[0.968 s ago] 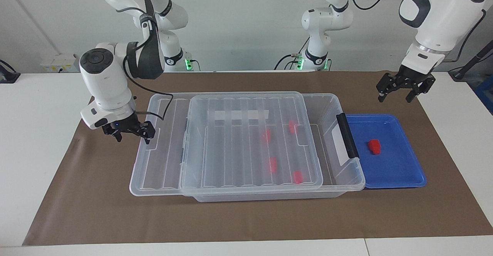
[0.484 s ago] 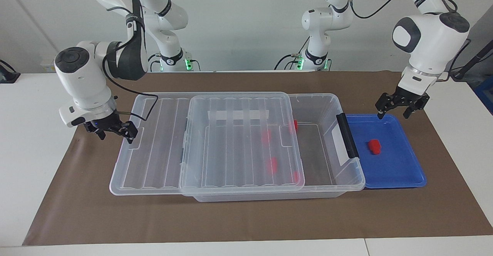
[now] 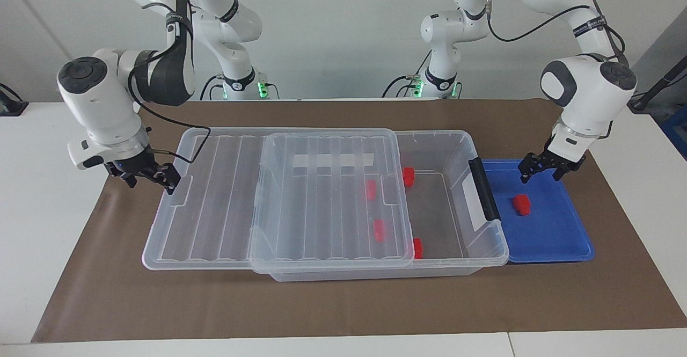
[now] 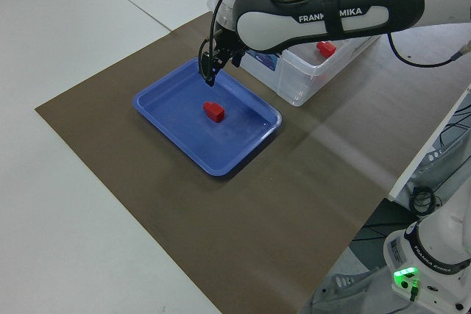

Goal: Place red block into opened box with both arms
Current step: 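Grasp the red block in the blue tray with the left gripper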

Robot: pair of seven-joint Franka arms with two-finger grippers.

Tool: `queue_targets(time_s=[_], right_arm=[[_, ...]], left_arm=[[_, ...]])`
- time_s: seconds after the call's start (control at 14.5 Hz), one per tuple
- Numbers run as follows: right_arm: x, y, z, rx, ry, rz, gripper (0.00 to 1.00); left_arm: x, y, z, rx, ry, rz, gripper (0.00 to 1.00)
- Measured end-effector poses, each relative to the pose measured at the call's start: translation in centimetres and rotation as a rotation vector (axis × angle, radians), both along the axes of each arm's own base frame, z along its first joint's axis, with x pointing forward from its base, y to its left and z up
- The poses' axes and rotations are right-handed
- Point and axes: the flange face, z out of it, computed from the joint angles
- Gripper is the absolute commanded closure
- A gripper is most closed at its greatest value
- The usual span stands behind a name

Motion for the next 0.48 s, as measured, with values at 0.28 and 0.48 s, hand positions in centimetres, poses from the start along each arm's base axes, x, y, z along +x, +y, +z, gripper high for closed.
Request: queue_targets(time_s=[0.28,0.48], right_arm=[[0.0,0.1,0.2,0.0,-0.004,0.002,0.0],[-0.7,1.2,2.8,0.007,-0.03,0.016,0.0]], left_arm=[[1.2,0.2,-4.4,0.003,0.007,0.002,0.0],[2.0,0.5,-8.0,0.007,0.003,0.006,0.0]])
